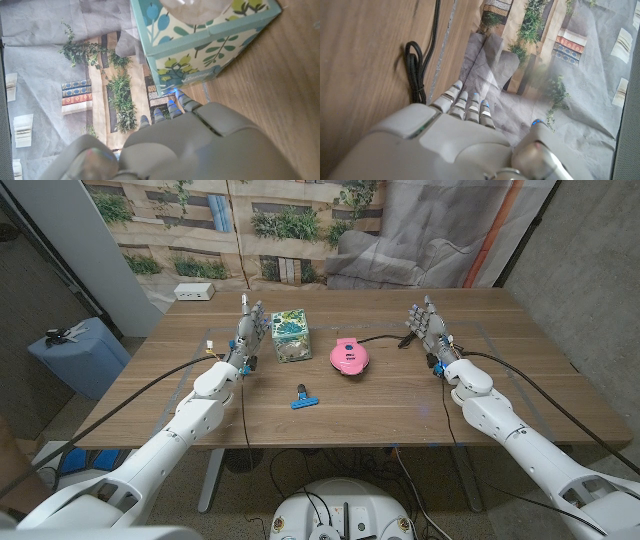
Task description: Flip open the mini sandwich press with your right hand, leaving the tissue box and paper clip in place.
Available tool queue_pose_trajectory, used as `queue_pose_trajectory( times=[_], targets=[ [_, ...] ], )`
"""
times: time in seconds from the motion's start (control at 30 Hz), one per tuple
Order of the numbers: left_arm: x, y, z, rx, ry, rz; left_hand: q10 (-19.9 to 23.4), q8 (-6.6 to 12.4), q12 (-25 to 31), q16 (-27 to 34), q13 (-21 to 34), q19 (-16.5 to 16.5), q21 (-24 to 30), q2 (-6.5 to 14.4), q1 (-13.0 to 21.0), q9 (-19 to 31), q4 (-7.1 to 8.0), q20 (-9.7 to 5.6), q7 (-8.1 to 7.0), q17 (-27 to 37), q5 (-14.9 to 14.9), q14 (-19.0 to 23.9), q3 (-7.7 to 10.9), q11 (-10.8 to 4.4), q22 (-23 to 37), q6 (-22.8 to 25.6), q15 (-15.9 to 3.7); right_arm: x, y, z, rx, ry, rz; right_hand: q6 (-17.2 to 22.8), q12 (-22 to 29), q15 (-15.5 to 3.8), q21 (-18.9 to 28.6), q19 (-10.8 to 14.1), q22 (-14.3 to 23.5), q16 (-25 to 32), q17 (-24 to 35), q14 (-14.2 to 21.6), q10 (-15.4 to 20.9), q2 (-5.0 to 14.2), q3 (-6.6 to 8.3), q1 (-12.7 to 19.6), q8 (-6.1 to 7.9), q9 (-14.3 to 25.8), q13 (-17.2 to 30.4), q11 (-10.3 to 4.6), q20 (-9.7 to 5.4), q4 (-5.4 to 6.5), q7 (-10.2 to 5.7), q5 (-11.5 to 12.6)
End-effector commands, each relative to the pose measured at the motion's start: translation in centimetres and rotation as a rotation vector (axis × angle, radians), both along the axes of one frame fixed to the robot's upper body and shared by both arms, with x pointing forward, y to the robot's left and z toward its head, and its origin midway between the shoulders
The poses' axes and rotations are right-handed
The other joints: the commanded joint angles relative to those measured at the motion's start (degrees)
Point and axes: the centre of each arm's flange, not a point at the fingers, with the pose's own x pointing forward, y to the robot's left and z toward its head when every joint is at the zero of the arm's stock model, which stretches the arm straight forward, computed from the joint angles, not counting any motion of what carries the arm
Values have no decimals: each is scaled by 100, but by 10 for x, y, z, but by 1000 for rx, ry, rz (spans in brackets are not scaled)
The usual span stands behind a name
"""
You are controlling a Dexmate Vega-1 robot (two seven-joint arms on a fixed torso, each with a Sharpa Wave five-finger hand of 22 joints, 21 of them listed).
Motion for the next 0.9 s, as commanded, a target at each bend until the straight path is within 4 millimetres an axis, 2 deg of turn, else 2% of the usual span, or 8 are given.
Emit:
queue_pose_trajectory(
  times=[0.03, 0.4, 0.9],
  targets=[
    [0, 0, 0, 0, 0, 0, -36, 26, 36, 41, 11, 18, 32, 296, -2, 22, 4, -15, -43, 17, 26, -37, -43, 7, 12, -199, -212, -10, 7, 1, -34, -54, -14, 45, 32, -19, 27, -17, 7, 25, -17, -11, 16, 4, 38, 34, 15, 8, -23, -1, -29, -8, -17, 40],
    [0, 0, 0, 0, 0, 0, -39, 28, 35, 40, 11, 18, 31, 297, -1, 22, 4, -17, -44, 16, 26, -38, -42, 0, 12, -195, -207, -25, 9, 11, -130, -118, -47, 44, 25, -33, 17, -96, 5, 18, -94, -55, -15, 0, 61, 63, -13, 6, -105, 0, -55, -46, -17, 52],
    [0, 0, 0, 0, 0, 0, -34, 28, 37, 38, 11, 18, 31, 297, -2, 22, 4, -16, -44, 16, 26, -43, -43, 4, 11, -197, -207, -43, 12, 3, -281, -107, -98, 18, 22, -40, 21, -141, 3, 18, -180, -92, -44, -14, 82, 96, -48, 6, -196, -8, -64, -93, -11, 59]
  ],
)
